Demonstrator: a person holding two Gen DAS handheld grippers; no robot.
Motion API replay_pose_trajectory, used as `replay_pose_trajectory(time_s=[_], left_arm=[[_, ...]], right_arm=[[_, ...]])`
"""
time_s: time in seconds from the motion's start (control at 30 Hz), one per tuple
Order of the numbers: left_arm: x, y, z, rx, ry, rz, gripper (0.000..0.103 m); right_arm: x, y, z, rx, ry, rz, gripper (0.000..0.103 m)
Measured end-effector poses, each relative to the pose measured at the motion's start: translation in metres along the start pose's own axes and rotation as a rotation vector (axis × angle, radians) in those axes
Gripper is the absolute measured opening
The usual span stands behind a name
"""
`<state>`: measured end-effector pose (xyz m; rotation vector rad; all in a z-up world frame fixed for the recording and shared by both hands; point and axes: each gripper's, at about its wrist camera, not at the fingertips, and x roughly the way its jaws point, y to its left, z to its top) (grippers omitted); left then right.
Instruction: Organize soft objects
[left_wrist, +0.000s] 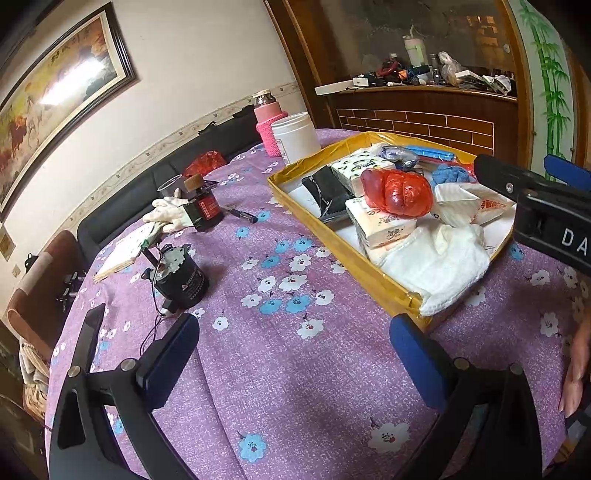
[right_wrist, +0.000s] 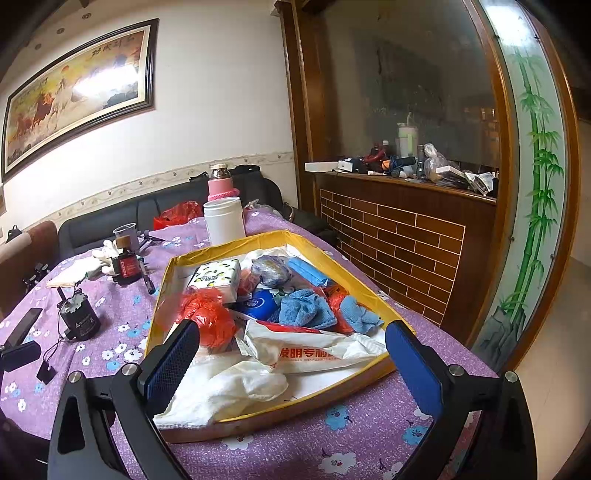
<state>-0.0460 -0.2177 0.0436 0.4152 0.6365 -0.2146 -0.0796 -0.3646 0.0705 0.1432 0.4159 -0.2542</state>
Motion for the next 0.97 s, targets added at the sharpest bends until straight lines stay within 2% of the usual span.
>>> replay_pose_trajectory(time_s=[0.4, 0.67, 0.87, 0.97], left_arm=[[0.002, -0.003, 0.000, 0.011, 0.014, 0.003, 0.103], [0.010, 0.000, -0.002, 0.000, 0.070, -0.055, 0.103], [0.001, -0.004, -0.002, 0.004, 0.030, -0.094, 0.103], [-0.007, -0.009, -0.004, 0.029, -0.013, -0.059, 0.103]], right_arm=[[0.000, -0.001, 0.000, 0.003, 0.001, 0.000, 0.102], [0.000, -0.002, 0.000, 0.004, 0.000, -0.001, 0.102], [0.000, -0.002, 0.000, 0.003, 0.001, -0.001, 0.102], [-0.001, -0.002, 0.000, 0.003, 0.001, -0.005, 0.102]])
